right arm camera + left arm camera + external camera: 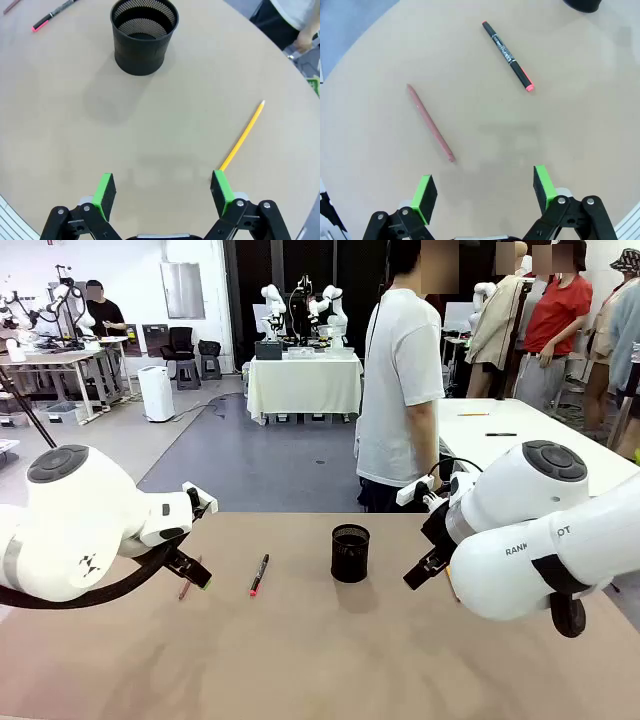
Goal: Place the pens into the pen holder.
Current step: Pick up a writing instrument from the table and place it into the Pen holder.
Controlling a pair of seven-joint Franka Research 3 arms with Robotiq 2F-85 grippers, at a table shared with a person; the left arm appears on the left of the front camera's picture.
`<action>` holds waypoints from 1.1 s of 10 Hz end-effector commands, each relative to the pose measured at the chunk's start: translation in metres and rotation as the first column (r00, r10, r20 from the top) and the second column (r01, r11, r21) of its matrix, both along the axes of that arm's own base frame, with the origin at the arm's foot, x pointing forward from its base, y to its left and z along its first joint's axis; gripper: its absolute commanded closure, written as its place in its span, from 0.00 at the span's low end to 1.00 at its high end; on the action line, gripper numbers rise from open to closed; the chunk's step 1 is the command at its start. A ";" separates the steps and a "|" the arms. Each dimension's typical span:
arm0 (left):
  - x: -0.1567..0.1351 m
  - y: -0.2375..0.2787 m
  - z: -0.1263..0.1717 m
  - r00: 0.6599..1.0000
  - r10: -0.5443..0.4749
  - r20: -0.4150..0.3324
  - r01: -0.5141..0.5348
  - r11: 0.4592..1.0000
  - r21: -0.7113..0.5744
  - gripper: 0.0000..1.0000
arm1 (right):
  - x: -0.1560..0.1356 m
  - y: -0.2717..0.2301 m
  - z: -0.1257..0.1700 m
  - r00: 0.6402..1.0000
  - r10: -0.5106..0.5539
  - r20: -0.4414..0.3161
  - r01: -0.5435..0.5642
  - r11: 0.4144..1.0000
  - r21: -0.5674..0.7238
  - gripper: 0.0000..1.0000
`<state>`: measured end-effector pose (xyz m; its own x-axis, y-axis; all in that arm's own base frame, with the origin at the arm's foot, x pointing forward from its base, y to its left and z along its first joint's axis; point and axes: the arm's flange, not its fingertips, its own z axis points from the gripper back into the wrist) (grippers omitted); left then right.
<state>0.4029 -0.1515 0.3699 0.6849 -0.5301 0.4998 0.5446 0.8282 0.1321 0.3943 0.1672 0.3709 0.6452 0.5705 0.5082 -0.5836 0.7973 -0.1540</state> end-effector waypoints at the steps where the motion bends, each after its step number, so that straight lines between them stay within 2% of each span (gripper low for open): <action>1: 0.000 0.000 0.000 1.000 0.000 0.000 0.000 1.000 0.000 0.00 | 0.000 0.000 0.000 1.000 0.000 0.000 0.000 1.000 0.000 0.00; 11: 0.000 0.000 0.000 1.000 0.000 0.000 0.000 1.000 0.000 0.00 | 0.000 0.000 0.000 1.000 0.000 0.000 0.000 1.000 0.000 0.00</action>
